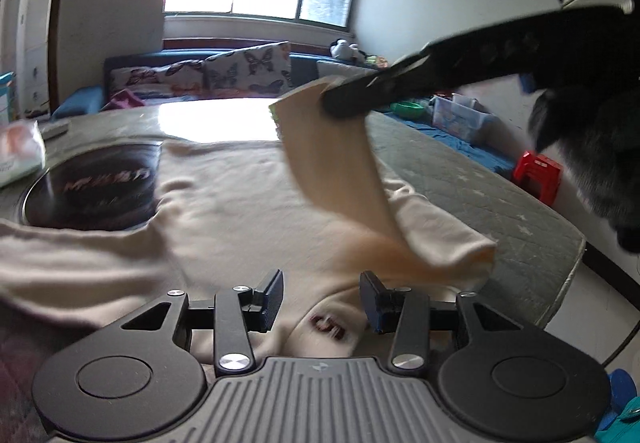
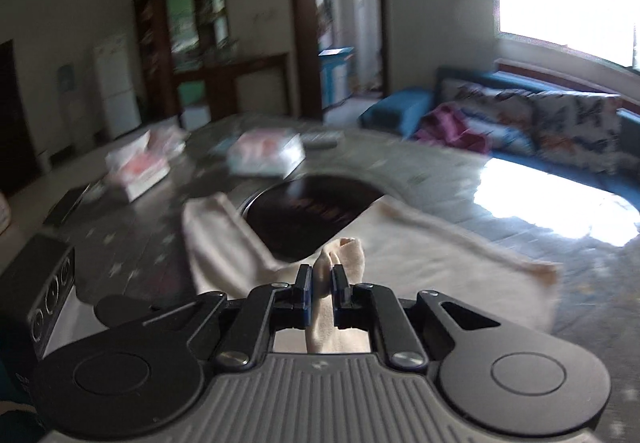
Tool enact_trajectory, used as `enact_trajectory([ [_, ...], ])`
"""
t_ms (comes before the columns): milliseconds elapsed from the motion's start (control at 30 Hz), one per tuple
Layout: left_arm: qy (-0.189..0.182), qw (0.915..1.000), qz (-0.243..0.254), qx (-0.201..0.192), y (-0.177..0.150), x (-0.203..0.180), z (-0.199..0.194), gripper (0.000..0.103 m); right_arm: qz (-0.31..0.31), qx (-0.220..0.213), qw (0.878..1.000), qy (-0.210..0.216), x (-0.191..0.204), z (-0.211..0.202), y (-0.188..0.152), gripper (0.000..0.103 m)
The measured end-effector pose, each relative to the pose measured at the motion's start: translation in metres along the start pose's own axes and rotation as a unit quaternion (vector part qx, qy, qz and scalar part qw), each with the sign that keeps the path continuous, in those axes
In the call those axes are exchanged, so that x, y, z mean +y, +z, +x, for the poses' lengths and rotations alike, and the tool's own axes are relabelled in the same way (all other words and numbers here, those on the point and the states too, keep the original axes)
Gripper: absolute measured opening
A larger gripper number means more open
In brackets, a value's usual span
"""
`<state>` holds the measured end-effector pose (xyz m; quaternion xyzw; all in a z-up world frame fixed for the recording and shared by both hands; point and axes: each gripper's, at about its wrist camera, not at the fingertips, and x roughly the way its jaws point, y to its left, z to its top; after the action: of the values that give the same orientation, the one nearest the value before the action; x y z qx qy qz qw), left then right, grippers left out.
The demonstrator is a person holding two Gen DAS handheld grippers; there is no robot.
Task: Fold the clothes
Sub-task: 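Grasp the sleeve with the right gripper and fold it across the sweatshirt body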
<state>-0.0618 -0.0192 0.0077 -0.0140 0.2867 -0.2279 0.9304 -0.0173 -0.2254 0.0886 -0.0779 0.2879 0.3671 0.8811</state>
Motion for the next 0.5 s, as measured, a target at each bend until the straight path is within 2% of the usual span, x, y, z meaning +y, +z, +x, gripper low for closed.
enact_trajectory([
  [67,0.004,1.0,-0.006,0.001,-0.001,0.003,0.0,0.046,-0.006,0.014,1.0,0.014,0.007,0.012,-0.002,0.01],
  [133,0.01,0.9999,-0.012,0.002,-0.002,0.007,-0.001,0.046,-0.014,0.025,0.999,0.021,0.011,0.02,-0.003,0.018],
  [233,0.015,0.9997,-0.019,0.002,-0.003,0.012,-0.005,0.046,-0.028,0.031,0.999,0.02,0.013,0.022,-0.003,0.019],
  [267,0.016,0.9996,-0.021,0.002,-0.003,0.014,-0.006,0.046,-0.031,0.032,0.999,0.016,0.011,0.018,-0.004,0.02],
  [300,0.018,0.9996,-0.023,0.002,-0.003,0.015,-0.008,0.046,-0.035,0.033,0.999,0.012,0.008,0.014,-0.005,0.025],
  [333,0.02,0.9995,-0.025,0.003,-0.003,0.015,-0.009,0.046,-0.039,0.036,0.999,0.0,0.005,0.01,-0.008,0.036],
  [367,0.021,0.9994,-0.028,0.003,-0.002,0.016,-0.011,0.046,-0.042,0.038,0.998,-0.011,0.002,0.006,-0.011,0.039],
  [500,0.028,0.9988,-0.041,-0.002,0.0,0.023,-0.017,0.046,-0.032,0.059,0.996,-0.061,-0.022,-0.018,-0.035,0.042],
])
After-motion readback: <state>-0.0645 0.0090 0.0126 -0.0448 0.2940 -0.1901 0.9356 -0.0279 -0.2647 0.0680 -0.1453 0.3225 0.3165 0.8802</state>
